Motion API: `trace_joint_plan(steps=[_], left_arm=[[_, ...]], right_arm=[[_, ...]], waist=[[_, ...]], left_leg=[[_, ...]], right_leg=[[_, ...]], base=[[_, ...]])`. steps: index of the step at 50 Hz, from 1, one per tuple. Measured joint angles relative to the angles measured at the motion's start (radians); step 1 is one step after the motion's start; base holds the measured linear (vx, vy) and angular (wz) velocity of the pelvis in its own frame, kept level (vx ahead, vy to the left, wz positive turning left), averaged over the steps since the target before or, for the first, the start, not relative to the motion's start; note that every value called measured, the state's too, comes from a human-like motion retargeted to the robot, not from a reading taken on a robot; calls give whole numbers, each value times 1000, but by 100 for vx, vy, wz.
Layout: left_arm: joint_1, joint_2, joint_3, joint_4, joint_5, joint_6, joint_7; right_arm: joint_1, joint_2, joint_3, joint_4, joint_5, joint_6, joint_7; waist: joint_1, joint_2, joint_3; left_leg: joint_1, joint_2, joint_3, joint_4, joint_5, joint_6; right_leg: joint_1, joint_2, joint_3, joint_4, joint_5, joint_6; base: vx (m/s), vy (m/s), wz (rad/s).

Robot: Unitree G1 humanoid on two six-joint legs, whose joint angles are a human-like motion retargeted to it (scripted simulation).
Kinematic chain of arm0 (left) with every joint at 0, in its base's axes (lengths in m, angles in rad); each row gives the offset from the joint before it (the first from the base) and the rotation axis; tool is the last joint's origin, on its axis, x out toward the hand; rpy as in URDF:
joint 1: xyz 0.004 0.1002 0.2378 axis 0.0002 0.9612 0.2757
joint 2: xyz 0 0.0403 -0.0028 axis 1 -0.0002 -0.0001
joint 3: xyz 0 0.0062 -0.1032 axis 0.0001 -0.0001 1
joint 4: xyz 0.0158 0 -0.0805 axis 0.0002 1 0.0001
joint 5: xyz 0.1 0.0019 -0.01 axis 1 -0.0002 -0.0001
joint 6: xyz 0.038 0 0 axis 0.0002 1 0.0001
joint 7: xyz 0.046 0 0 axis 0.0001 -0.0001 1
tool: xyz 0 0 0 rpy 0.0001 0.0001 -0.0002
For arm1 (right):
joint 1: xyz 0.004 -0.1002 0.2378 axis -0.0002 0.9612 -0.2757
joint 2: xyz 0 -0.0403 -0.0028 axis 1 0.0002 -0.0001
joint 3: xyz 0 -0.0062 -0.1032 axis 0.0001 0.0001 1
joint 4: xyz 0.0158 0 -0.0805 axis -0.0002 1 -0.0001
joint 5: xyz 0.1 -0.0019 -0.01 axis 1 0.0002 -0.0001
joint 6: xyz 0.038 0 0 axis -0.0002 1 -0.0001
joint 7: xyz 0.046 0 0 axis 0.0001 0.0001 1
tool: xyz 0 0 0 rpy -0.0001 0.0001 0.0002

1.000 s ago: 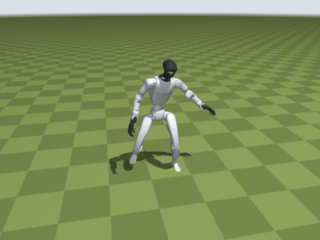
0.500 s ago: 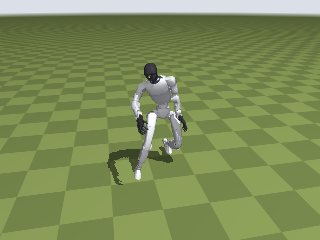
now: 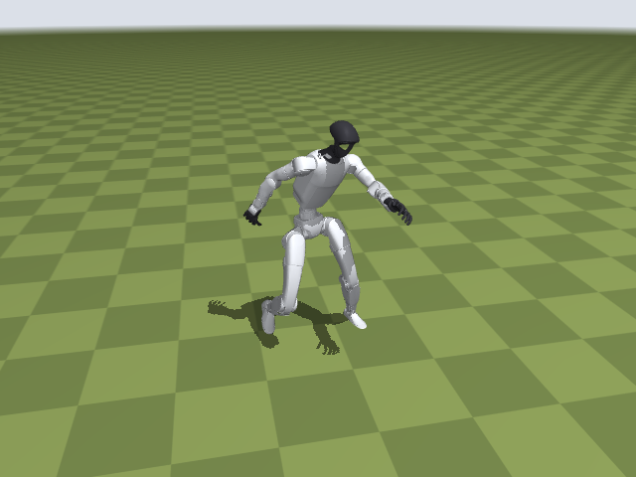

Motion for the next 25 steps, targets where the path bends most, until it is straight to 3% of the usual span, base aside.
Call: trace_joint_plan(steps=[3, 7, 10, 12, 15, 18, 22, 25], left_arm=[[125, 38, 126, 171, -26, 39, 95], [385, 120, 311, 503, -279, 47, 148], [682, 161, 430, 739, -382, 53, 90], [924, 124, 500, 794, -381, 67, 78], [1256, 4, 640, 761, -377, 72, 88], [1469, -145, 780, 694, -451, 28, 36], [1592, -271, 785, 676, -538, 3, -84], [1589, -271, 761, 704, -419, 17, -134]], right_arm=[[-75, -72, -27, -24, 17, 5, -47], [-346, -221, 0, 28, -31, -2, -244], [-636, -310, 60, 69, -107, 21, -488], [-821, -328, 66, 48, -102, 39, -641], [-1065, -288, 18, -24, 21, 9, -767], [-1266, -172, -51, -27, 235, -50, -749], [-1424, -27, -120, 81, 369, -28, -740], [-1431, 27, -140, 117, 391, -24, -715]], waist=[[21, 45, 0], [20, 157, 0], [-60, 230, 0], [-136, 266, 0], [-224, 330, 0], [-210, 373, 0], [-122, 362, 0], [-64, 318, 0]], left_leg=[[100, 69, 42, -147, 44, 5], [273, 173, 202, -309, 97, -20], [370, 199, 321, -325, 94, -44], [370, 201, 352, -216, 67, -17], [246, 225, 334, 124, 37, 41], [89, 188, 291, 436, 32, 54], [-23, 158, 359, 590, 4, 53], [-83, 147, 377, 522, 7, 48]], right_leg=[[-95, 86, -76, -102, 42, 40], [-184, 138, -148, -369, 82, 61], [-192, 164, -133, -674, 260, 102], [-188, 181, -62, -715, 339, 107], [-201, 200, -22, -599, 221, 92], [-240, 241, 41, -514, 155, 44], [-186, 253, 115, -496, 114, 15], [-79, 222, 113, -540, 130, 17]], base=[[56, -16, -63], [62, -7, -161], [73, 0, -141], [81, 0, -87], [80, 0, -78], [74, 5, -135], [74, 10, -111], [77, 10, -8]])
